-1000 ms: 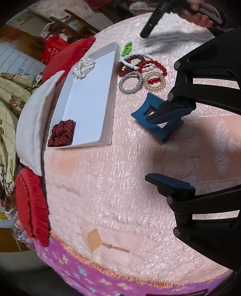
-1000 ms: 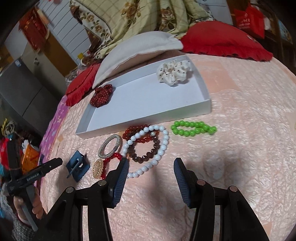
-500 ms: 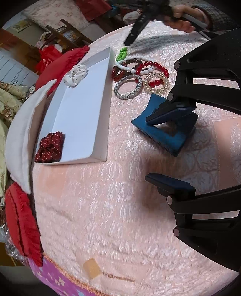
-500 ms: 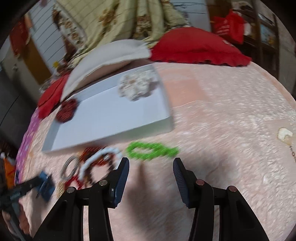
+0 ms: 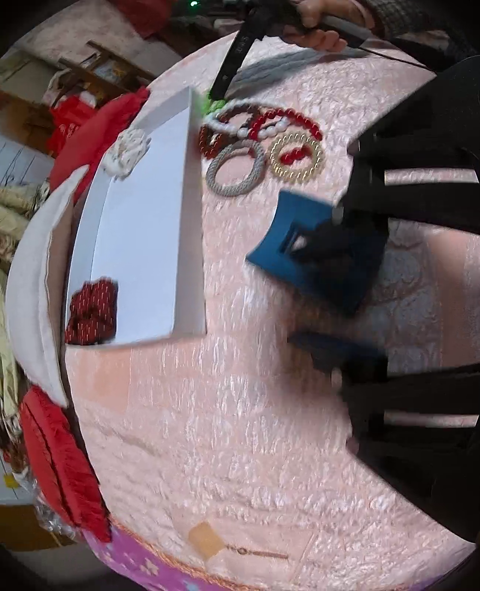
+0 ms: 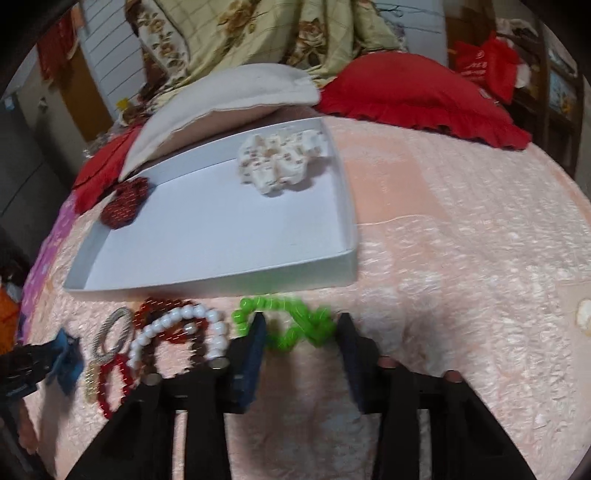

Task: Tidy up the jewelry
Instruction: 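Grasp the blue claw clip with the left tool while the right tool reaches the green bracelet, then grasp the green bead bracelet with the right tool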

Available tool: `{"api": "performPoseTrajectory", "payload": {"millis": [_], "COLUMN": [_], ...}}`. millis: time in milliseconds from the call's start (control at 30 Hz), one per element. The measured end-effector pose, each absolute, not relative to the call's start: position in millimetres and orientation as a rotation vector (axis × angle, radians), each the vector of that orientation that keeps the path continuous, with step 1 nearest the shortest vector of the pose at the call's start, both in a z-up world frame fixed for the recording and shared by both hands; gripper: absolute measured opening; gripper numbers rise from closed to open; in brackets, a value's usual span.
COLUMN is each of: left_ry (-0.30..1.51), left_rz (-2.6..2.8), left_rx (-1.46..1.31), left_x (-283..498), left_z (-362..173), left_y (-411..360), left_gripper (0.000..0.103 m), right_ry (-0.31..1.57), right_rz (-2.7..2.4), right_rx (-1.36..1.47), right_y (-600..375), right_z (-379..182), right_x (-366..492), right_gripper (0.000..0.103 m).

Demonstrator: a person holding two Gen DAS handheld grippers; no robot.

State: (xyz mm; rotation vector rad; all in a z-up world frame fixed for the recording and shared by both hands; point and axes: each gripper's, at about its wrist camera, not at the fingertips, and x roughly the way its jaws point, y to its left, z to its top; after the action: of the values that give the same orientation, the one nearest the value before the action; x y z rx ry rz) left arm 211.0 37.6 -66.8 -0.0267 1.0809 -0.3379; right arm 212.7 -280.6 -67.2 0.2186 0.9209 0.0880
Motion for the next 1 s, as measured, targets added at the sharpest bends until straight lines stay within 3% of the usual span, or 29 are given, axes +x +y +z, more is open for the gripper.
{"api": "performPoseTrajectory", "payload": {"millis": [33, 67, 100, 233, 300, 567, 600, 667, 700, 733, 1000], "left_ry": [1.088, 1.080, 1.076, 1.080, 1.075, 1.020, 1.017, 1.024, 1.031, 1.036, 1.054], "left_rz": [-0.329, -0.311, -0.299, -0.274, -0.264, -0.258, -0.252, -0.243, -0.241, -0.239, -0.233], "left_rx": [-0.022, -0.007, 0.004, -0.016, -0.031, -0.091, -0.092, -0.096, -0.101, -0.107, -0.139], "left_x": [210, 208, 207, 201, 195, 167, 165, 161, 161, 160, 161], "left_z": [-67, -67, -66, -60, -53, -23, -22, -24, -25, -27, -35], "left_y": [35, 32, 30, 32, 36, 51, 52, 53, 54, 55, 61], "left_gripper": [0.020, 0.020, 0.020, 0.015, 0.012, 0.012, 0.012, 0.012, 0.012, 0.012, 0.012], "right_ry": [0.920, 0.921, 0.932, 0.928, 0.915, 0.874, 0.880, 0.917, 0.922, 0.915, 0.923], "right_rz": [0.092, 0.106, 0.114, 0.115, 0.119, 0.108, 0.099, 0.078, 0.064, 0.045, -0.047], "right_rx": [0.215, 0.216, 0.216, 0.223, 0.243, 0.278, 0.283, 0.309, 0.323, 0.334, 0.205], "right_y": [-278, -275, -272, -268, -271, -281, -282, -287, -289, -291, -276], "right_z": [-67, -67, -67, -63, -58, -35, -36, -43, -45, -47, -68], "right_x": [212, 211, 211, 203, 196, 172, 172, 178, 182, 184, 220], "right_gripper": [0.025, 0.011, 0.006, 0.006, 0.000, 0.000, 0.003, 0.020, 0.039, 0.045, 0.045]}}
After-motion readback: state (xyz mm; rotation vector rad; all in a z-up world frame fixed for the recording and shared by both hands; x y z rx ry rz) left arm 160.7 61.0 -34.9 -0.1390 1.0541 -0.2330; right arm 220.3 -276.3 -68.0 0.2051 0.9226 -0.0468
